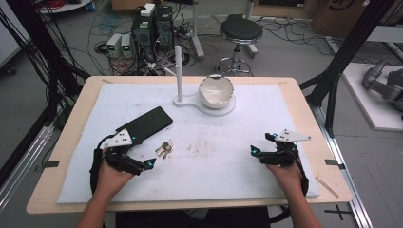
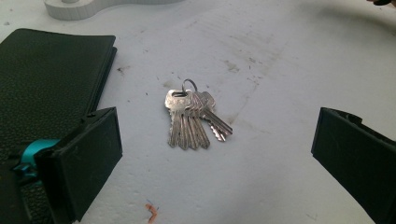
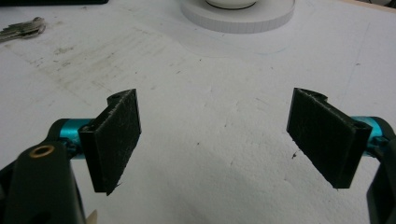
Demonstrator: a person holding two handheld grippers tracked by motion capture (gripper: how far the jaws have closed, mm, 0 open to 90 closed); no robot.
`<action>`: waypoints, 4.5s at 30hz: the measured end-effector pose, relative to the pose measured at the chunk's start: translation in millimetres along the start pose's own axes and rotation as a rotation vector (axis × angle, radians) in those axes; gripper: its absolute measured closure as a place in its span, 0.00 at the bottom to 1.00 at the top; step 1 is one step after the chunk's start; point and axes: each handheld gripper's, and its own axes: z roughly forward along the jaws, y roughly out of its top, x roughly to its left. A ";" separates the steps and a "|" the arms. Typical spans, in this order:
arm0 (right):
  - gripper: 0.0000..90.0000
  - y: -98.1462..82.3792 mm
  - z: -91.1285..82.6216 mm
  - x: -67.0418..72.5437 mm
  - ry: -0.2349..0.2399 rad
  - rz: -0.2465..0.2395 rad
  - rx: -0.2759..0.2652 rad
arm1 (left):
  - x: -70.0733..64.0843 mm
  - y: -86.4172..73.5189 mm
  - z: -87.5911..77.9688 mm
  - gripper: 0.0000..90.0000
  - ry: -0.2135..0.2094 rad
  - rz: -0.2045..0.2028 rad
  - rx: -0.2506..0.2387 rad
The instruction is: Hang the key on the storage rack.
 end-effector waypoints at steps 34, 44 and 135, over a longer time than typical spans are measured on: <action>0.20 -6.0 -3.9 -1.8 0.008 0.005 0.016 | 19.8 32.9 65.4 0.44 -0.074 -0.015 0.099; 0.20 -7.5 -3.4 -1.5 0.007 0.000 0.023 | 27.1 29.9 78.5 0.73 -0.084 -0.047 0.158; 0.20 -10.8 -3.0 -2.7 -0.002 0.001 0.021 | 125.7 238.1 68.0 0.98 0.029 -0.074 -0.049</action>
